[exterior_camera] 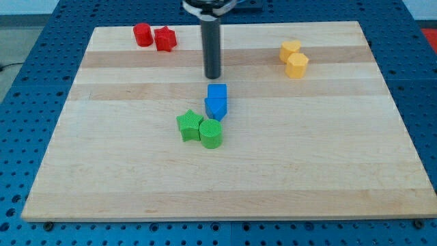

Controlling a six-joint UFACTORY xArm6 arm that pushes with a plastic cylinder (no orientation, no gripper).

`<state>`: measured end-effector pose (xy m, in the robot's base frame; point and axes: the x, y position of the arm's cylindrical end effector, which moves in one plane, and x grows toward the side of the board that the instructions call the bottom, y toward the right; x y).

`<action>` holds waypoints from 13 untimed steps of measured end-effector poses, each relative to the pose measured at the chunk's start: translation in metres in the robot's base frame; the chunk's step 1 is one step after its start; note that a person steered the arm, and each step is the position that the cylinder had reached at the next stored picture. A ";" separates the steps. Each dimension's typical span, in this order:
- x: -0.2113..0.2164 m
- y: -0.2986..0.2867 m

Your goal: Separate the cube from the triangle

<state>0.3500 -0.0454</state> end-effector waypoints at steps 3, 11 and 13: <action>0.050 -0.037; 0.056 0.048; 0.087 0.056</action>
